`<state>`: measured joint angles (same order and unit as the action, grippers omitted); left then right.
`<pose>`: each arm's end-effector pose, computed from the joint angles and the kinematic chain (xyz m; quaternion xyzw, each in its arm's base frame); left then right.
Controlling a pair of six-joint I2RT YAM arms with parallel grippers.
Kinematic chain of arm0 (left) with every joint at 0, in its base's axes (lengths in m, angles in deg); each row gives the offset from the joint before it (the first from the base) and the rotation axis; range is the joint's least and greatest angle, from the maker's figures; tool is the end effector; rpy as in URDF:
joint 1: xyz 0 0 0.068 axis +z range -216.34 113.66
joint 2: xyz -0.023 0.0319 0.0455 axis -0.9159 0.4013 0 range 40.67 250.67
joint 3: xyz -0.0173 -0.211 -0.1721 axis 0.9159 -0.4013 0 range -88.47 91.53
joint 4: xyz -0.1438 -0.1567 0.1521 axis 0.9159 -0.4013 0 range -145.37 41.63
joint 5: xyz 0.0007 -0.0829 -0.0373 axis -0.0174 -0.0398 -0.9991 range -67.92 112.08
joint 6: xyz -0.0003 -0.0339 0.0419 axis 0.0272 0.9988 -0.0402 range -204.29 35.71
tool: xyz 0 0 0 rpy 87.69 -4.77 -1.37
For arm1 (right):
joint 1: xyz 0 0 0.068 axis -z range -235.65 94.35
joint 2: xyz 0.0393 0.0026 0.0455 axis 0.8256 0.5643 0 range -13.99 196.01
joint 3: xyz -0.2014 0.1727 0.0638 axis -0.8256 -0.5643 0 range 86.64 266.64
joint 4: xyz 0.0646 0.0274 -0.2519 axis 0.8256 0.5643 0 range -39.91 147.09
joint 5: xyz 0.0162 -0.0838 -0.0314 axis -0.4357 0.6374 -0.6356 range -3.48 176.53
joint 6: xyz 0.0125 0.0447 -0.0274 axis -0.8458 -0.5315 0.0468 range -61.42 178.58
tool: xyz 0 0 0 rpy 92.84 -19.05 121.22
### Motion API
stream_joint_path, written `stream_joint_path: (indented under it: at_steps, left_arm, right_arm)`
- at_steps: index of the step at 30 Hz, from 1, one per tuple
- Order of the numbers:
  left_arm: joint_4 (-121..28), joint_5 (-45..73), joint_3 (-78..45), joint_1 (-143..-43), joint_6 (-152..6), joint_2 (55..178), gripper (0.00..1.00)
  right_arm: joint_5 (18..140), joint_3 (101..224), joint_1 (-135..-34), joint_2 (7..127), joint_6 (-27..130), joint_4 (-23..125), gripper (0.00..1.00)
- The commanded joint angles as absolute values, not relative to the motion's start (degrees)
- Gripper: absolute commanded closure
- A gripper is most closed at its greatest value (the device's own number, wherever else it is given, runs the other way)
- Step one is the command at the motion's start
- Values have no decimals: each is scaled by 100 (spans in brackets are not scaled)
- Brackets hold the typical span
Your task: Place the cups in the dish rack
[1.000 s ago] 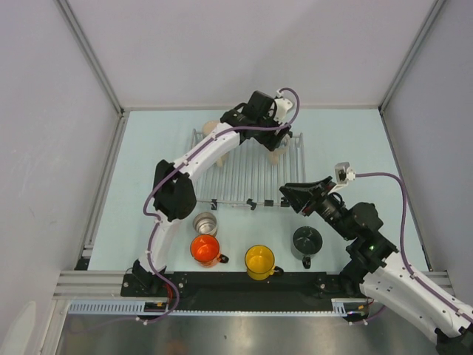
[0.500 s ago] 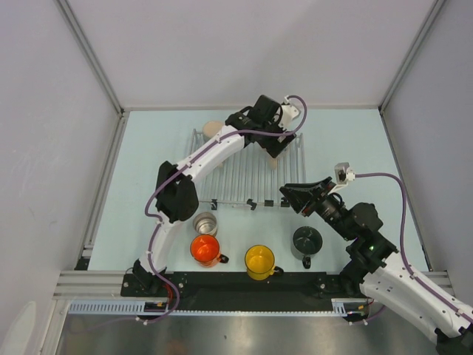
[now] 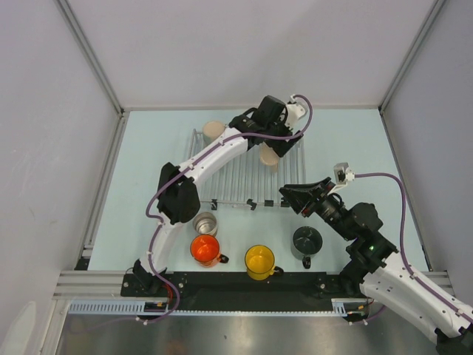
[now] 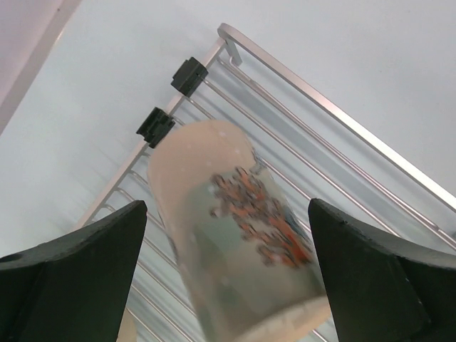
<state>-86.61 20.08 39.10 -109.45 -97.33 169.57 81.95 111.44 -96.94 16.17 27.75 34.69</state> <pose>0.3762 -0.3539 0.3037 0.4323 0.7946 -0.1258 0.4073 0.1102 0.1005 0.3022 -0.0890 0.6366 0.4715 0.6038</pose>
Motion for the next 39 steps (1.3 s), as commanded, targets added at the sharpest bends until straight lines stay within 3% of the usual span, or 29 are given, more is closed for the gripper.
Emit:
stream_joint_path:
  at_steps: [1,4,5,7,11,18,20,21,22,24,30,39]
  left_arm:
    - [-8388,2138,4012,-10923,-9765,16820,0]
    - [-8344,1962,3748,-10914,-9774,16767,20]
    - [-8335,1927,3635,-10914,-9765,16767,33]
    - [-8335,1918,3511,-10914,-9748,16724,42]
    - [-8309,1708,3029,-10827,-9607,16311,30]
    - [-7852,1848,2061,-10721,-9731,15607,28]
    - [-7887,1717,1999,-10695,-9651,15660,32]
    - [-7878,1664,1955,-10695,-9634,15669,37]
    - [-7878,1524,1877,-10703,-9607,15660,52]
    - [-7861,1453,1823,-10695,-9572,15704,58]
    - [-7703,1471,2016,-10502,-9528,15853,29]
    - [-7764,953,2728,-10264,-9633,16345,14]
  right_arm:
    - [8178,11151,-9731,1598,2870,3269,66]
    - [8187,11160,-9731,1572,2870,3278,66]
    - [8178,11160,-9722,1581,2861,3278,66]
    - [8195,11160,-9722,1563,2870,3295,66]
    - [8362,11230,-9722,1546,2940,3453,66]
    - [9388,11862,-9836,2555,3116,4384,61]
    - [9652,11960,-9976,2872,3213,4534,61]
    - [9681,11977,-10038,2934,3248,4526,62]
    - [9724,11986,-10047,2995,3257,4508,62]
    - [9734,11978,-10056,2996,3257,4508,62]
    - [9760,11934,-10065,2847,3292,4508,61]
    - [9593,11916,-10065,2882,3274,4429,61]
